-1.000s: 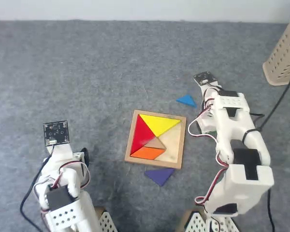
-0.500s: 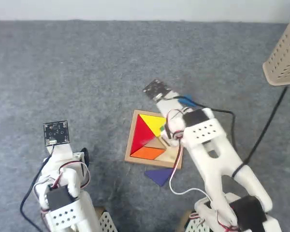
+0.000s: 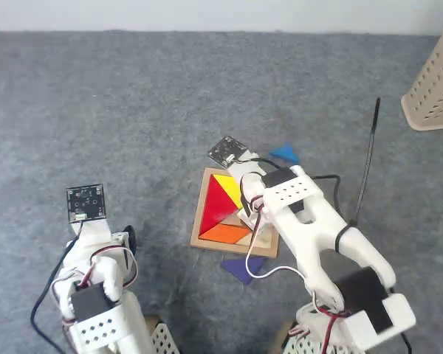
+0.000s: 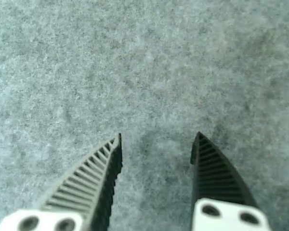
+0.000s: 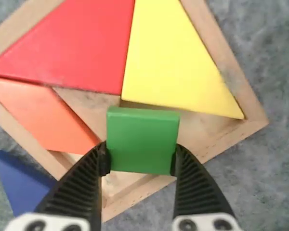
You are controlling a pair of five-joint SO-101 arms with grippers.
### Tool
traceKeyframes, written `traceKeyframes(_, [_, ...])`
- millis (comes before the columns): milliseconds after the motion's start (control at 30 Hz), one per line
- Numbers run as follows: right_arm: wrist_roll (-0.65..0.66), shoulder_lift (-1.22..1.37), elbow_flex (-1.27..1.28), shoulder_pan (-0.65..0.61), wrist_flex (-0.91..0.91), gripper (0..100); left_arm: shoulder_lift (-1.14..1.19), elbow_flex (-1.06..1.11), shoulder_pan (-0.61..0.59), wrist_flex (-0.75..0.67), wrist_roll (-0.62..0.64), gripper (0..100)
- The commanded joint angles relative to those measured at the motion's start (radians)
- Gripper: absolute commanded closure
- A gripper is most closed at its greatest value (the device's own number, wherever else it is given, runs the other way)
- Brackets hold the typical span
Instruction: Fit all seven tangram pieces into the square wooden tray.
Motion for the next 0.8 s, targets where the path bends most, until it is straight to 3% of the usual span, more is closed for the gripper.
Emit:
traceKeyframes(0, [-0.009,-0.016,-0.014,-0.001,-0.012,89.4,-0.012,-0.019,0.000,0.003,0.009,77])
traceKeyframes(433, [-0.009,-0.016,-0.014,-0.007,-0.010,84.5,-0.012,-0.019,0.000,0.003,0.009,77])
traceKeyframes(600, [-0.009,-0.018,-0.009,-0.008,-0.010,75.9,-0.012,-0.019,0.000,0.003,0.009,77])
traceKeyframes(767, [0.035,-0.018,-0.006,-0.010,-0.010,76.7,-0.012,-0.019,0.000,0.003,0.009,77])
